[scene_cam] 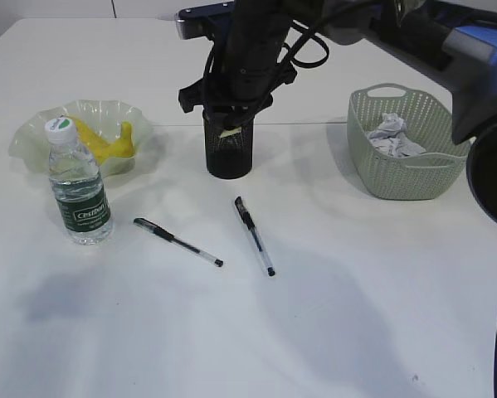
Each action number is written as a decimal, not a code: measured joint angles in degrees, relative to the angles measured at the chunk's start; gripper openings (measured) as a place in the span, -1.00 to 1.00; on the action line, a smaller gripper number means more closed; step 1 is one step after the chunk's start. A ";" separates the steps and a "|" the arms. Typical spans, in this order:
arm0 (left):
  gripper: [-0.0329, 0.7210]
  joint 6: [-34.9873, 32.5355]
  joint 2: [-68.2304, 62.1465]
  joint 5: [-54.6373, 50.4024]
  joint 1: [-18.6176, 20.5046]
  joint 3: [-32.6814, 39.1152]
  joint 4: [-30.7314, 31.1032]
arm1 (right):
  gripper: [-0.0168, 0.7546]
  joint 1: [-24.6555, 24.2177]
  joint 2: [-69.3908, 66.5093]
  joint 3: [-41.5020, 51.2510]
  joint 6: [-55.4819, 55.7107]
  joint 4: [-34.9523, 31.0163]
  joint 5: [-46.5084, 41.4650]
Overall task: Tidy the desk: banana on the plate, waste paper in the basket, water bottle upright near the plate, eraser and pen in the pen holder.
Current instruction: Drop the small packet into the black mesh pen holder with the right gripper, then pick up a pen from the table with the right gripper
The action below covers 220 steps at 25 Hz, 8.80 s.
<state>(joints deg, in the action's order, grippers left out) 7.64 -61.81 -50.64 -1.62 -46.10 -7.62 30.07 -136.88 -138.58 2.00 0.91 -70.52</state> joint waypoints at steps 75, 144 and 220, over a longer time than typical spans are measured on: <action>0.42 0.00 0.00 0.18 0.00 0.00 0.03 | -0.10 -6.42 -4.94 0.00 -23.07 -9.60 25.81; 0.40 0.00 0.00 -2.87 0.00 0.00 0.03 | -0.03 -1.11 3.94 18.04 5.40 -0.52 -0.74; 0.40 0.00 0.00 1.84 0.00 0.00 0.03 | -0.83 -1.11 -4.29 11.25 4.16 -2.19 0.15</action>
<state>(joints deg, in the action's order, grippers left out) 7.64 -61.81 -48.81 -1.62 -46.10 -7.59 28.96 -141.17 -127.33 6.16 -1.28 -70.37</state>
